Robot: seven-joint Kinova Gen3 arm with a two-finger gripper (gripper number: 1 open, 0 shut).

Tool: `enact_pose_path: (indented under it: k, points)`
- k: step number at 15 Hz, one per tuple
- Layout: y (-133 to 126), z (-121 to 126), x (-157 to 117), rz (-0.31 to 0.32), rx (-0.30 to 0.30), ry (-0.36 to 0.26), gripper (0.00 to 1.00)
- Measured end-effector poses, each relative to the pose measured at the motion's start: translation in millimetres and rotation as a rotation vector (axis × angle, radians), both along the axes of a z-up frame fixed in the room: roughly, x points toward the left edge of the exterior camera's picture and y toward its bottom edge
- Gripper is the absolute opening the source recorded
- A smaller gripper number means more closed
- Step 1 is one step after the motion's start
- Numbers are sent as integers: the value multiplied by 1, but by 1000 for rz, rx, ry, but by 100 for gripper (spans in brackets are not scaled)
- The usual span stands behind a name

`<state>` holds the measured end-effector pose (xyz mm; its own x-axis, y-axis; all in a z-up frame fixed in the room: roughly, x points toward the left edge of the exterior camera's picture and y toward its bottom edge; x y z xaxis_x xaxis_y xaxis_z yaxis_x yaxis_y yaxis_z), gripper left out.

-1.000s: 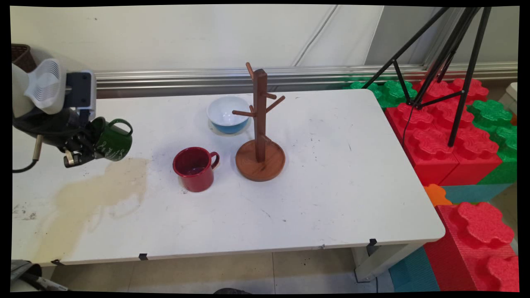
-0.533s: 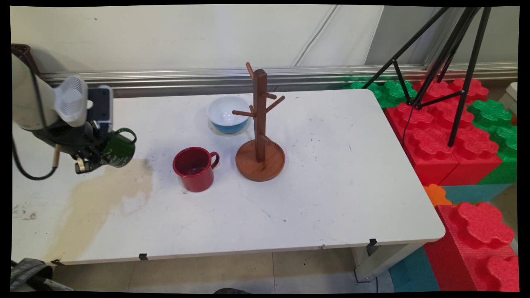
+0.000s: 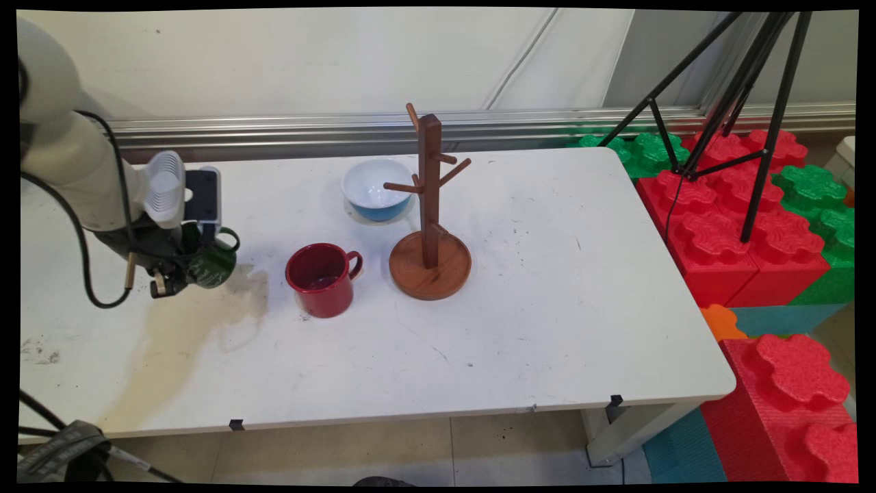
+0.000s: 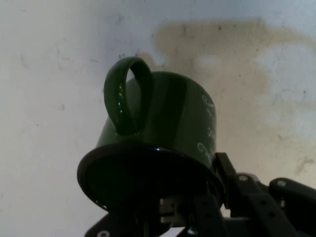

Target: Place the picked object on the table

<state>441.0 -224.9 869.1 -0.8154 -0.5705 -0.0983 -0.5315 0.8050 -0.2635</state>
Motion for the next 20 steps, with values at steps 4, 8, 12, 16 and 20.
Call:
enact_pose_path:
  k: [4,8,12,16,20]
  points:
    - [-9,-14,-7,4,19,-10,0]
    - [-15,-24,-12,6,34,-17,0]
    - [-21,-34,-17,13,50,-22,0]
    - [-26,-40,-21,21,51,-23,100]
    - [-31,-43,-24,35,33,-19,100]
